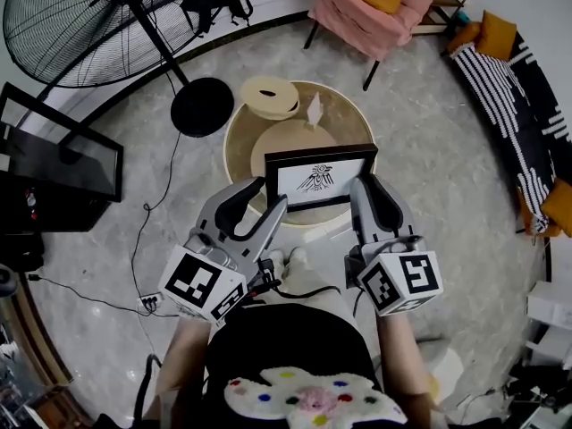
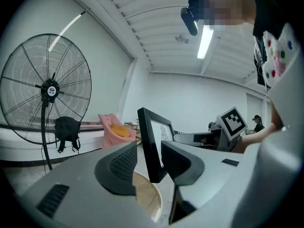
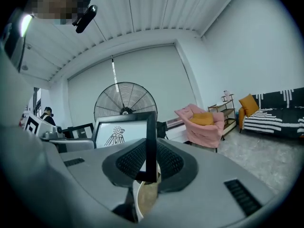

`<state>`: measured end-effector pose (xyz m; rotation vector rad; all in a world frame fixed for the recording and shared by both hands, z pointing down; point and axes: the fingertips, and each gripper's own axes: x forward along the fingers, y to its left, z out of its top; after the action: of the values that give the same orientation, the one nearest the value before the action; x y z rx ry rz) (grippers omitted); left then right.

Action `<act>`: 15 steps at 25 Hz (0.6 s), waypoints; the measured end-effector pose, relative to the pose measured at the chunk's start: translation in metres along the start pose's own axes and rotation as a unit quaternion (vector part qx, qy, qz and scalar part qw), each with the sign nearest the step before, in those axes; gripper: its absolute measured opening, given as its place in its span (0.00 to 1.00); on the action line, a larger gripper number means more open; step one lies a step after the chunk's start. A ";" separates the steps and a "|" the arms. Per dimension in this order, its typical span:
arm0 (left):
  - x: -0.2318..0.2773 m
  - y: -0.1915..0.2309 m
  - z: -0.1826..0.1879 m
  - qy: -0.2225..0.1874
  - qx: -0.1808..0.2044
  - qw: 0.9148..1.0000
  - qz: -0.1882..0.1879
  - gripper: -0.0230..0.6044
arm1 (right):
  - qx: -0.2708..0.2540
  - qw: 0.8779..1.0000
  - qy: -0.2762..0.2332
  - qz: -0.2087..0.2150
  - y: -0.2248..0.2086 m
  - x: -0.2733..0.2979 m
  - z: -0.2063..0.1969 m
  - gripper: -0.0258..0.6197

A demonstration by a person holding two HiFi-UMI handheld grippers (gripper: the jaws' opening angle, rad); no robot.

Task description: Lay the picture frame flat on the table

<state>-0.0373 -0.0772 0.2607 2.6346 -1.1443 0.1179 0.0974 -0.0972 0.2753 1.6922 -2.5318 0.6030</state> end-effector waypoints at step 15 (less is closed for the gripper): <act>-0.001 0.012 -0.011 0.003 0.010 0.999 0.042 0.20 | -0.012 1.000 0.009 0.005 0.006 -0.001 -0.013 0.17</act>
<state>-0.0463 -0.0814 0.2737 2.6023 -1.2589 0.1545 0.0901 -0.0897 0.2849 1.6594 -2.5258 0.5849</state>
